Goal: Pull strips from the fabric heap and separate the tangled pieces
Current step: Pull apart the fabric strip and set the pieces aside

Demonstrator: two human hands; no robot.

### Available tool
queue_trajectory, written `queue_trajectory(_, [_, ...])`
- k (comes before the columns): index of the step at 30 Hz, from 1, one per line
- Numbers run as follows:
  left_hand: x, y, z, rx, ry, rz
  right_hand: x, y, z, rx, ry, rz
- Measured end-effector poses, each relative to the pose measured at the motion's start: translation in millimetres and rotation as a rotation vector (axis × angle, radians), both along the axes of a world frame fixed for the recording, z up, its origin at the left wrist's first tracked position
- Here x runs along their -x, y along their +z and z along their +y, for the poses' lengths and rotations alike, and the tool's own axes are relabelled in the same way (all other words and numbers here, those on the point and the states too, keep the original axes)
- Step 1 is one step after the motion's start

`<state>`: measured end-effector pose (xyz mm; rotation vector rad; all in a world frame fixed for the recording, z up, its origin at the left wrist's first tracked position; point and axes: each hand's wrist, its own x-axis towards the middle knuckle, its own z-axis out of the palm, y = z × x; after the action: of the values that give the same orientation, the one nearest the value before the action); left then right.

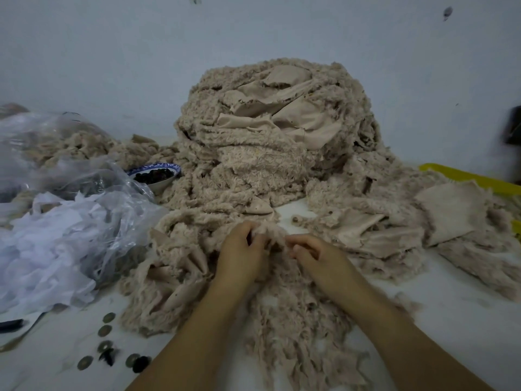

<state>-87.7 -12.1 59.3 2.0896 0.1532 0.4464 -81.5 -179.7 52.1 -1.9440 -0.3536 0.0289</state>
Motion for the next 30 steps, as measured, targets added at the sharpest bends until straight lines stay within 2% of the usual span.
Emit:
queue_trajectory(3, [10.1, 7.5, -14.0, 0.33, -0.208, -0.057, 2.3, -0.2, 3.2, -0.024, 0.071, -0.001])
queue_trajectory(5, [16.1, 5.5, -23.1, 0.365, -0.351, -0.058, 3.0, 1.1, 1.9, -0.065, 0.065, -0.036])
queue_trajectory(8, [16.8, 3.7, -25.5, 0.35, -0.369, -0.115, 1.0, 3.6, -3.0, -0.187, -0.01, -0.017])
queue_trajectory(11, [14.3, 2.4, -21.3, 0.222, -0.342, -0.15, -1.7, 4.1, -6.9, -0.258, -0.104, 0.025])
queue_trajectory(13, [11.7, -0.3, -17.7, 0.043, -0.38, -0.082, -5.0, 3.5, -8.8, -0.31, -0.16, 0.05])
queue_trajectory(15, [7.0, -7.4, -13.7, -0.222, -0.392, 0.036, -8.5, 2.6, -12.1, -0.362, -0.232, 0.066])
queue_trajectory(16, [4.2, -10.2, -11.8, -0.304, -0.373, 0.073, -9.6, 2.7, -13.6, -0.378, -0.269, 0.089])
queue_trajectory(17, [2.2, -11.7, -9.7, -0.307, -0.333, 0.076, -10.7, 2.4, -15.2, -0.412, -0.305, 0.12])
queue_trajectory(21, [-0.6, -5.5, 3.1, 0.016, -0.044, 0.03, -16.1, 3.3, -20.8, -0.616, -0.342, 0.189])
queue_trajectory(25, [-4.0, -1.7, 16.4, 0.372, 0.23, -0.029, -19.6, 4.8, -23.4, -0.702, -0.357, 0.211])
queue_trajectory(28, [-5.9, 0.2, 20.1, 0.442, 0.304, -0.058, -20.6, 6.1, -24.6, -0.902, -0.393, 0.248])
queue_trajectory(30, [-5.9, 2.0, 19.9, 0.385, 0.224, -0.032, -20.0, 9.3, -27.3, -0.986, -0.417, 0.248])
